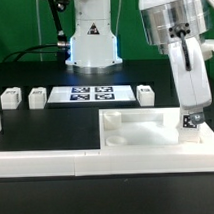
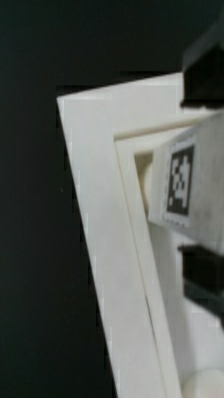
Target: Assemble square table
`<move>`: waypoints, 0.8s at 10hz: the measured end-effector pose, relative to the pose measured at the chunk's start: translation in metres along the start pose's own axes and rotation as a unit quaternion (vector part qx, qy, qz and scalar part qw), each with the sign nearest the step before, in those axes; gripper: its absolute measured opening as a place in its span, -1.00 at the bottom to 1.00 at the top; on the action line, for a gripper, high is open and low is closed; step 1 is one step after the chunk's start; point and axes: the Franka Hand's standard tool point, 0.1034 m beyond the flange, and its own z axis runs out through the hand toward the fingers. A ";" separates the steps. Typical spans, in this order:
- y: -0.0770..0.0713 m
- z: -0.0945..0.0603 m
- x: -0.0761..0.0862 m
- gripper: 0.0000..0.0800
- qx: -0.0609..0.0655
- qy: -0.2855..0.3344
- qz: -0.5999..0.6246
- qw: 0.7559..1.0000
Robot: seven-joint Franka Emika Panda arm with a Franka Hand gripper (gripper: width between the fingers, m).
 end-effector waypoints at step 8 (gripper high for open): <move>-0.006 -0.007 0.006 0.62 -0.033 0.035 -0.468 0.882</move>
Offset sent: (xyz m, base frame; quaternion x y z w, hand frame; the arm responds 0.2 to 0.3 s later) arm 0.0000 0.0000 0.0000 0.0000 0.0000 -0.1296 0.9916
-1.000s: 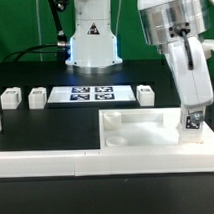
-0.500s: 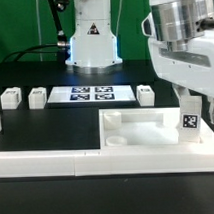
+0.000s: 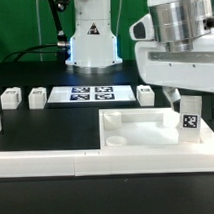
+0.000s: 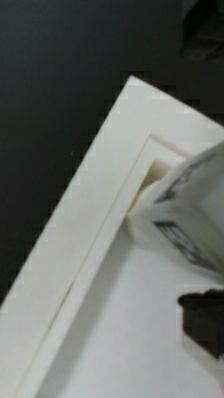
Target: Assemble square table
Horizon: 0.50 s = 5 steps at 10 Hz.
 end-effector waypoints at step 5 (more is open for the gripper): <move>-0.002 0.007 -0.005 0.60 -0.033 0.015 -0.196 0.980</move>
Offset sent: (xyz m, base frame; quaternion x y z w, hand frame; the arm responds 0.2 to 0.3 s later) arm 0.0000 0.0000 0.0000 0.0000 0.0000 0.0650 0.9979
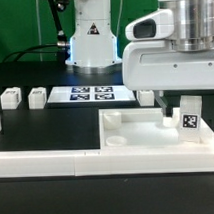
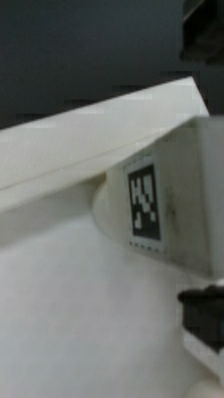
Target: Assemble square table
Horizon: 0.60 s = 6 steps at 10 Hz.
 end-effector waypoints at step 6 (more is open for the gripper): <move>0.002 0.001 0.000 -0.27 0.000 -0.001 0.201 0.980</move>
Offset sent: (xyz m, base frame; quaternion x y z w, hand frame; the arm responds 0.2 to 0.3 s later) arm 0.0000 0.0000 0.0000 0.0000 0.0000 0.1938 0.9810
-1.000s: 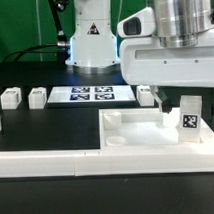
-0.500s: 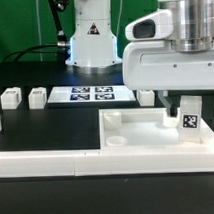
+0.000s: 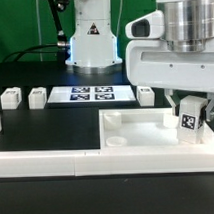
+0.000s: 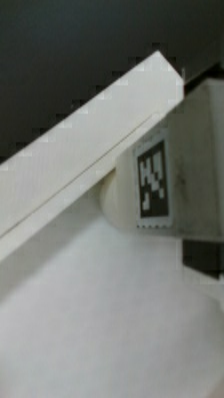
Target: Assemble square table
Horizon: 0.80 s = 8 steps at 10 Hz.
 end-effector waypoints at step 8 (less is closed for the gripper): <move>-0.002 0.001 0.001 -0.27 -0.005 -0.036 0.464 0.885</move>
Offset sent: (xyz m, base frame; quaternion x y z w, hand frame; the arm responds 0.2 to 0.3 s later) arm 0.0165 -0.0035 0.0071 0.0348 -0.0199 0.3716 0.9275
